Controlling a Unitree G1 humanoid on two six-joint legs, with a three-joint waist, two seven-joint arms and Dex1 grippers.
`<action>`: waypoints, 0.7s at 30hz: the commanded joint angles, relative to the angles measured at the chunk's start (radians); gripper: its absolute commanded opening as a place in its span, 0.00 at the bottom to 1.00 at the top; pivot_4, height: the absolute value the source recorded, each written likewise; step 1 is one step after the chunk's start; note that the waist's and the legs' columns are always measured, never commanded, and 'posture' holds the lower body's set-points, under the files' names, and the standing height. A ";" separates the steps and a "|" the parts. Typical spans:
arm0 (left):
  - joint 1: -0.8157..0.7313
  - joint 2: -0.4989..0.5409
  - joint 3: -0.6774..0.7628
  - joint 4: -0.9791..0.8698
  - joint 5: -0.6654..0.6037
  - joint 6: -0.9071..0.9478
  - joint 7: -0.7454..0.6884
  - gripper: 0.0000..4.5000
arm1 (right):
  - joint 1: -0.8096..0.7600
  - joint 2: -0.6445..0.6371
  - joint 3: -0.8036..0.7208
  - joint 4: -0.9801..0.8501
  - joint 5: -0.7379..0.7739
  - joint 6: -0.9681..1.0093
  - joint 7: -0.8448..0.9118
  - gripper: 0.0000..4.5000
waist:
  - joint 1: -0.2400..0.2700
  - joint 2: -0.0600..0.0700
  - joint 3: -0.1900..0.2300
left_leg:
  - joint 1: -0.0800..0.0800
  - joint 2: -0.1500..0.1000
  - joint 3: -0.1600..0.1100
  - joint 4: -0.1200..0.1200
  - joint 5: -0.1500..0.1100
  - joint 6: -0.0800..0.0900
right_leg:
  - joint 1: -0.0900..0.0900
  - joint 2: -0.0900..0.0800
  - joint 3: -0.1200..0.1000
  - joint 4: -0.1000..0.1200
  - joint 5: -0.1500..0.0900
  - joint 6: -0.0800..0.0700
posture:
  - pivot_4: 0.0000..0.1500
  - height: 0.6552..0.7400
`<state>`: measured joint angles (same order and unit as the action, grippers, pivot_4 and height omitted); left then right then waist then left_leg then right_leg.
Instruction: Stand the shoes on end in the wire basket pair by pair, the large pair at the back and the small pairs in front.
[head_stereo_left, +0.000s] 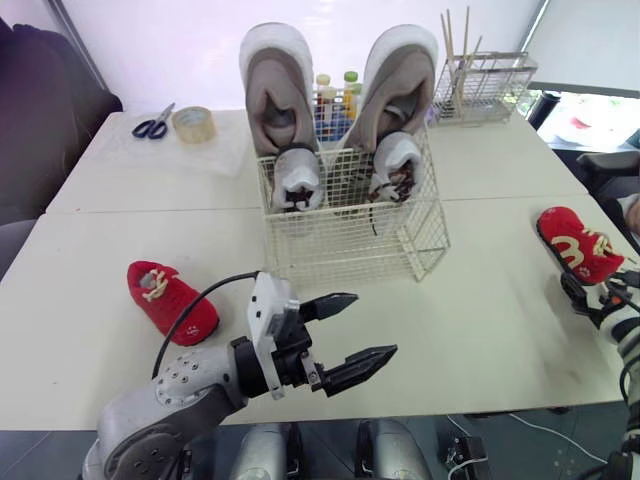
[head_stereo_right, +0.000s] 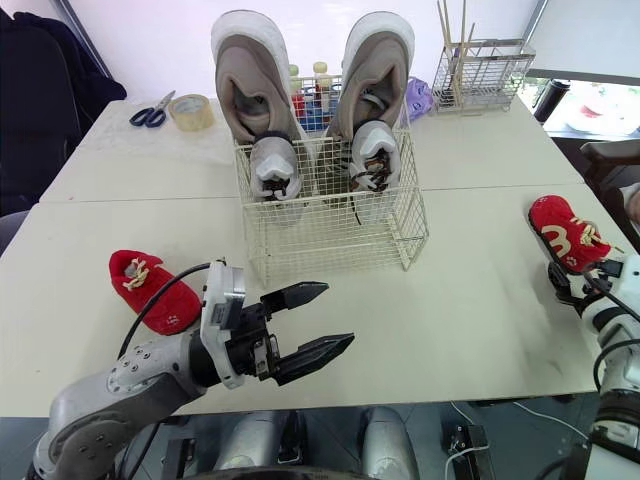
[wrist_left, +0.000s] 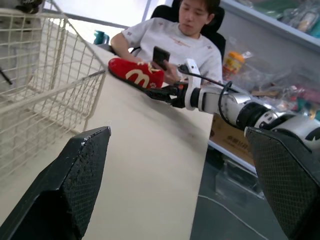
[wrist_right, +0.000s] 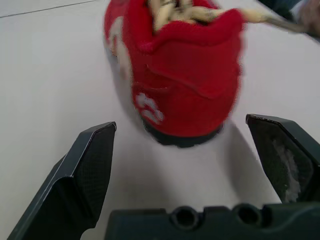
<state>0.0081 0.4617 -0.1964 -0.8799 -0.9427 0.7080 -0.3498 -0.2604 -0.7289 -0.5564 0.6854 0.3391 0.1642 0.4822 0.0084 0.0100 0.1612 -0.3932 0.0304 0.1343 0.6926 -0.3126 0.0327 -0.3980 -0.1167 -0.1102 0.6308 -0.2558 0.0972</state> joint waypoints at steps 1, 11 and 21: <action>0.014 -0.004 -0.010 -0.012 0.027 -0.033 -0.019 0.99 | -0.065 -0.013 0.008 0.097 -0.015 -0.070 -0.004 1.00 | 0.000 0.000 0.000 | 0.000 0.000 0.000 0.000 0.000 0.000 | 0.000 0.000 0.000 0.000 0.000 0.000 | 1.00 1.00; 0.068 0.021 0.006 -0.013 0.077 -0.033 -0.017 0.99 | -0.265 -0.034 0.003 0.436 -0.011 -0.200 -0.052 1.00 | -0.005 0.000 0.000 | 0.000 0.000 0.000 0.000 0.000 0.000 | 0.001 -0.001 0.000 -0.001 0.000 0.000 | 1.00 1.00; 0.086 0.061 0.044 -0.003 0.078 -0.037 -0.042 1.00 | -0.287 -0.004 0.003 0.483 -0.003 -0.281 -0.053 0.50 | -0.020 0.000 0.000 | 0.001 0.000 -0.001 0.000 0.000 0.000 | 0.002 -0.002 0.000 -0.001 0.000 0.000 | 1.00 1.00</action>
<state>0.1009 0.5161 -0.1755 -0.8644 -0.8610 0.6889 -0.3779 -0.5411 -0.7326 -0.5400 1.1618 0.3269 -0.0999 0.4414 -0.0118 0.0100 0.1612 -0.3923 0.0307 0.1335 0.6923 -0.3127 0.0326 -0.3964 -0.1184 -0.1106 0.6299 -0.2559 0.0970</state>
